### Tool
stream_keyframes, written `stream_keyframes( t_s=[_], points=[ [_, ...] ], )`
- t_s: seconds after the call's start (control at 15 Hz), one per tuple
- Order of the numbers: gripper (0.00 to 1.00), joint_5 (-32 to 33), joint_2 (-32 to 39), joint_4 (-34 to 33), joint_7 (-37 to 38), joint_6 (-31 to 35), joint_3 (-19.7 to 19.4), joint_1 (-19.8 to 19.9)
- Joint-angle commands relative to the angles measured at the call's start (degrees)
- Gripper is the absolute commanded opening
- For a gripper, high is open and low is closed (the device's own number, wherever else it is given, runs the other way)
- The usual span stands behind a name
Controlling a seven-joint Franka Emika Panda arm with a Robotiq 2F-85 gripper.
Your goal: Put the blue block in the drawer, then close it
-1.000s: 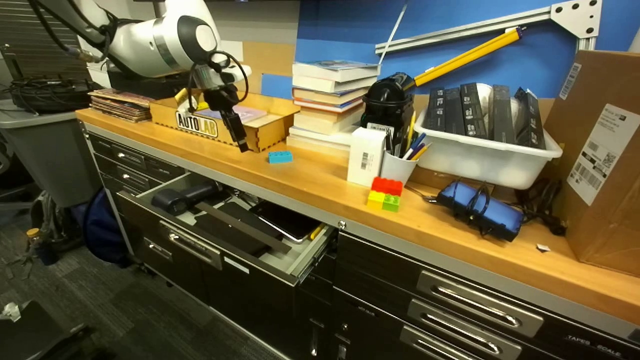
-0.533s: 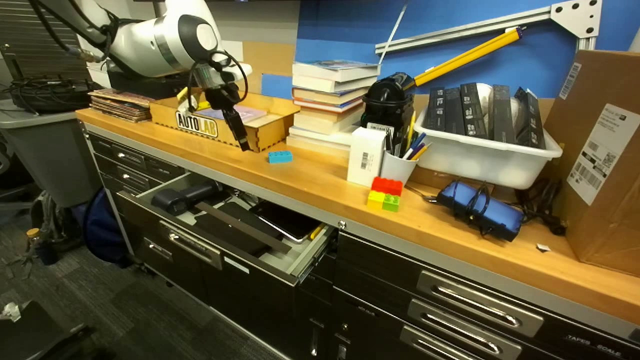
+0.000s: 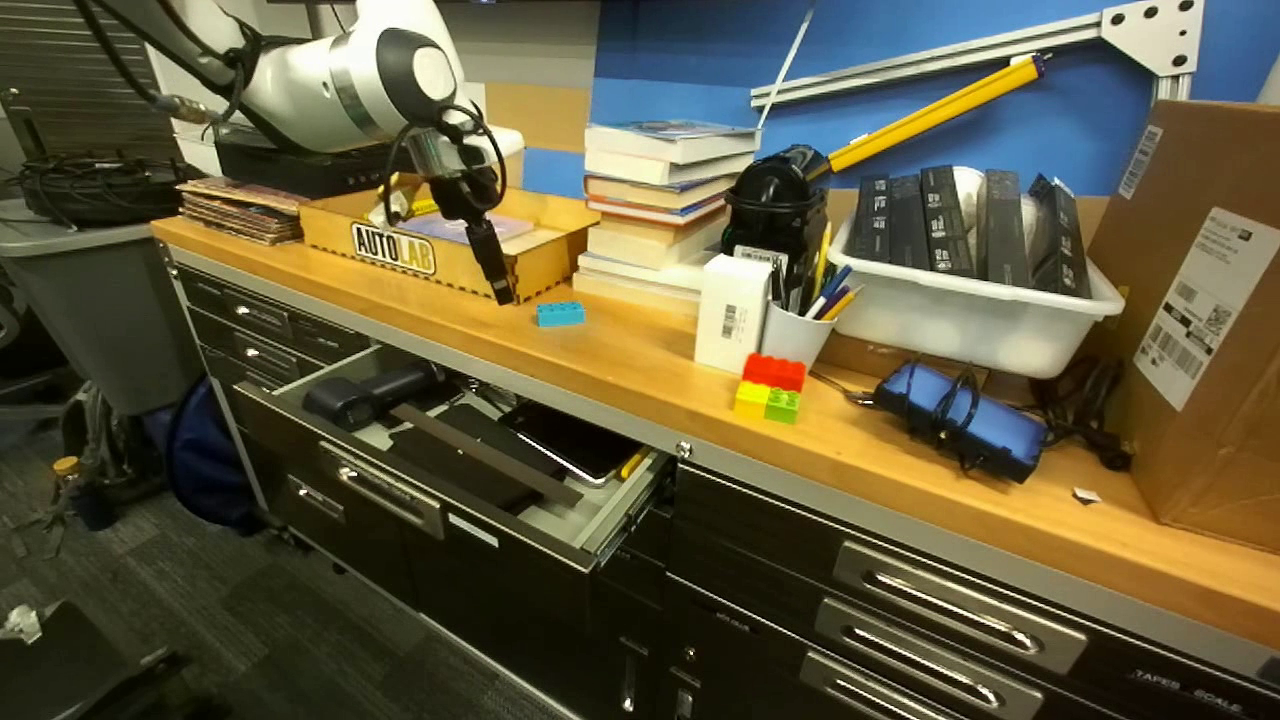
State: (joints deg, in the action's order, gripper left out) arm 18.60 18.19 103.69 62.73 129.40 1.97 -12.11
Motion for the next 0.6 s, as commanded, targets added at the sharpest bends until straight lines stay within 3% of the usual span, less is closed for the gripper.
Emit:
stream_keyframes(
  t_s=[0.0, 0.2, 0.53],
  points=[
    [1.00, -0.92, 2.34, -5.02, 0.92, -3.99, -1.59, 0.12],
    [1.00, -1.60, 3.93, -7.07, 0.44, -6.64, -2.01, 0.66],
    [1.00, -3.26, 6.64, -9.18, 1.28, -3.11, -2.69, 1.25]
  ],
)
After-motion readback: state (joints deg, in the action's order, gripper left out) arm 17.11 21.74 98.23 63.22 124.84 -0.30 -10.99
